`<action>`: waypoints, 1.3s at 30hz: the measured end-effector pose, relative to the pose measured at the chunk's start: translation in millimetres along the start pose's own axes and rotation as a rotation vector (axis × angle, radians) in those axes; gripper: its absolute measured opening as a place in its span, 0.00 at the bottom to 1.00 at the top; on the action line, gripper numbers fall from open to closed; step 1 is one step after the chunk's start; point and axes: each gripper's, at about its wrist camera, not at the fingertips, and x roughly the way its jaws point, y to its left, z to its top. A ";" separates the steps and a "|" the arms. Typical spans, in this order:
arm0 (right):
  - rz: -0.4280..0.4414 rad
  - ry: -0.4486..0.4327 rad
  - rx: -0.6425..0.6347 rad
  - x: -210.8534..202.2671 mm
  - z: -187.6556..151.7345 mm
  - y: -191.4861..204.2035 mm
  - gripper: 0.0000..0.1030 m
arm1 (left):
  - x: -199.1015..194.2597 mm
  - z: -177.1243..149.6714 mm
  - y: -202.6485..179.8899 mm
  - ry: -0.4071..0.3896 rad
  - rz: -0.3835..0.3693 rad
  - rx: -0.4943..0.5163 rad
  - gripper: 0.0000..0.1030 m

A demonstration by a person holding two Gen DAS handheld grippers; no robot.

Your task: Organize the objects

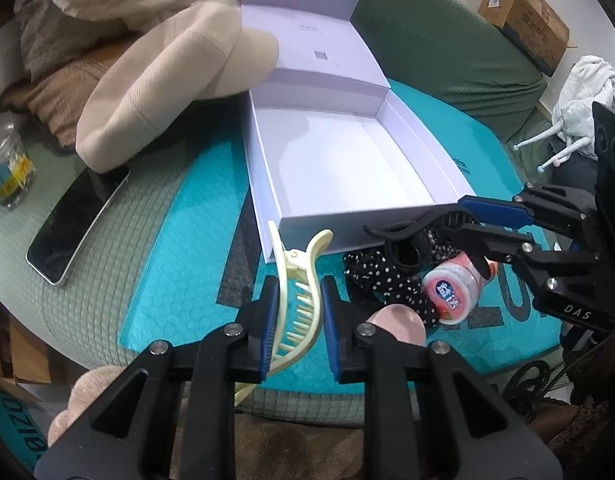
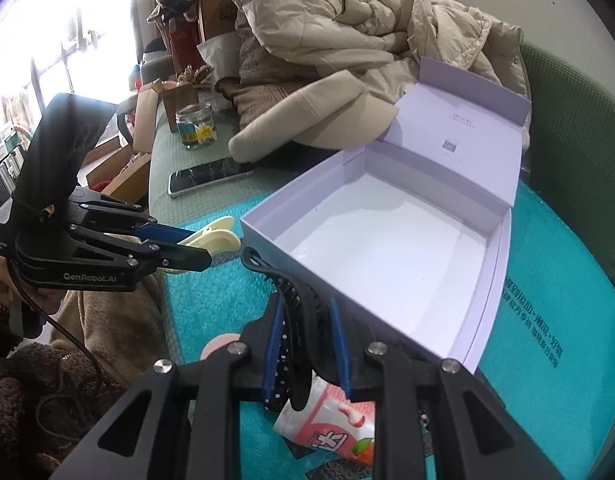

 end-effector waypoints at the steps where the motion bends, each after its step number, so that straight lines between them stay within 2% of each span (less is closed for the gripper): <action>1: 0.002 -0.004 -0.002 -1.0 1.3 0.1 0.23 | -1.6 -0.5 -2.3 -0.002 0.001 0.004 0.19; 15: -0.008 -0.021 0.024 -9.4 16.2 -12.6 0.23 | 1.2 35.0 -21.2 -0.040 0.009 0.044 0.19; 18: 0.002 -0.023 0.039 -9.0 13.2 -14.8 0.23 | 4.9 26.9 -19.8 -0.027 -0.033 0.043 0.19; 22: 0.009 -0.017 0.041 -7.4 9.2 -14.2 0.23 | 14.3 12.1 -21.9 0.017 -0.046 0.073 0.22; 26: 0.008 -0.008 0.051 -7.9 4.4 -11.8 0.23 | 21.3 -2.6 -22.4 0.045 0.003 0.077 0.30; 30: 0.008 0.015 0.063 -8.0 -4.6 -6.4 0.23 | 25.0 -11.2 -19.7 0.075 -0.031 0.048 0.35; 33: 0.006 0.032 0.078 -11.9 -13.0 -3.3 0.23 | 26.0 -15.3 -24.1 0.088 -0.047 0.064 0.38; 39: -0.011 0.059 0.141 -21.0 -29.8 -5.1 0.23 | 35.9 -23.5 -33.7 0.115 -0.013 0.122 0.41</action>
